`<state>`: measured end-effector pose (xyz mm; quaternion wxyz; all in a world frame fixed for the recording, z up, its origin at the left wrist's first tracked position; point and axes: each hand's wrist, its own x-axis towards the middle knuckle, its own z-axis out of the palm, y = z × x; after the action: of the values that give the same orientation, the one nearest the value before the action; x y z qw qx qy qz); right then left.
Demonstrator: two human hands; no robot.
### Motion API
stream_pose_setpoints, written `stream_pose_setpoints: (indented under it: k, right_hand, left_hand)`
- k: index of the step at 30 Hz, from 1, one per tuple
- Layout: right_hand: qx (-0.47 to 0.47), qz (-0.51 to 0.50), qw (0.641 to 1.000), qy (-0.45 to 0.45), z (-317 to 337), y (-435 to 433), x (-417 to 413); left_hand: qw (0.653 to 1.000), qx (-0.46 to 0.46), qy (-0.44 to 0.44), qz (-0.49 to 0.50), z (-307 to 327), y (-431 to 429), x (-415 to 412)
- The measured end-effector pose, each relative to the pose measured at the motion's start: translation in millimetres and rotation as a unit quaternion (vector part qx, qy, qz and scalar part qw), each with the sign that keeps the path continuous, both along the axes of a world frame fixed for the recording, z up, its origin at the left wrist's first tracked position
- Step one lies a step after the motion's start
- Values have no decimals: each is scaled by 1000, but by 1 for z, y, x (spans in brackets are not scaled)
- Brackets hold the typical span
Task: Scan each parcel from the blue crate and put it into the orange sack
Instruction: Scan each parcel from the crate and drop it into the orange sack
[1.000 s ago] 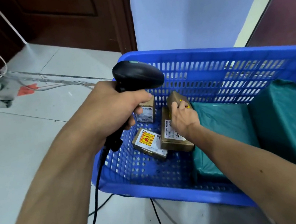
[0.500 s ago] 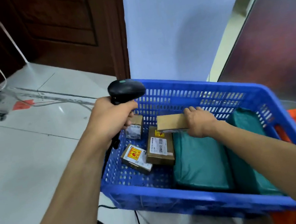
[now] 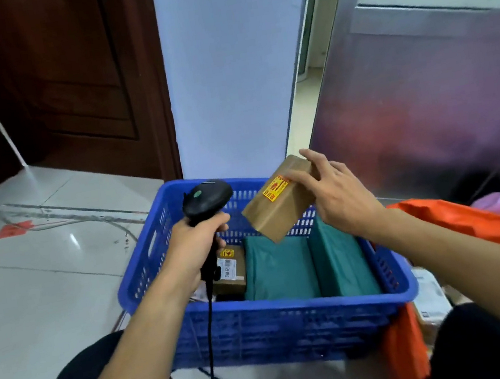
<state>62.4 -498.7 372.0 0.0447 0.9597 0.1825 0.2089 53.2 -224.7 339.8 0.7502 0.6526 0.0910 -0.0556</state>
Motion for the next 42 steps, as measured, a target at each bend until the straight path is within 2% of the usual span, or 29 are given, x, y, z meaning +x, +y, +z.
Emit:
stream_pose_setpoints:
  k: [3, 7, 11, 14, 16, 18, 22, 24, 26, 30, 34, 37, 40, 42]
  right_hand:
    - [-5, 26, 999, -48, 10, -9, -31]
    - [11, 49, 996, -77, 8, -18, -59]
    - [69, 11, 997, -41, -20, -27, -73]
    - [170, -33, 984, 37, -44, -35, -82]
    - [241, -59, 965, 90, -46, -35, -84]
    - [332, -106, 927, 139, -44, -37, -84]
    - [558, -139, 782, 241, -28, -36, -86]
    - [605, -122, 742, 263, -21, -35, -88]
    - [613, -117, 736, 262, -19, -35, -89]
    - [598, -129, 756, 232, -23, -36, -90]
    - [644, -140, 719, 221, -22, -39, -86]
    - [656, -139, 692, 268, -20, -37, -87]
    - [658, -95, 665, 341, -21, -28, -92]
    - [632, -78, 667, 387, -29, -19, -96]
  left_hand:
    - [1000, 21, -18, 2, 0, -11, -22]
    - [997, 10, -42, 57, -6, -33, -57]
    - [998, -52, -2, 43, -14, -49, -86]
    - [997, -52, 21, 45, -19, -50, -90]
    - [998, -39, 24, 42, -23, -46, -85]
    - [998, -38, 22, 37, -24, -43, -80]
    - [998, -54, 4, 26, -21, -45, -77]
    - [999, -48, 0, 12, -18, -46, -78]
    - [999, -41, -4, -5, -16, -48, -80]
    - [999, -38, -21, -33, -18, -51, -83]
    - [998, -27, -21, -46, -21, -53, -83]
    - [998, -40, -10, -56, -23, -56, -83]
    - [995, -83, 8, -56, -23, -61, -83]
    - [995, -94, 10, -39, -23, -63, -82]
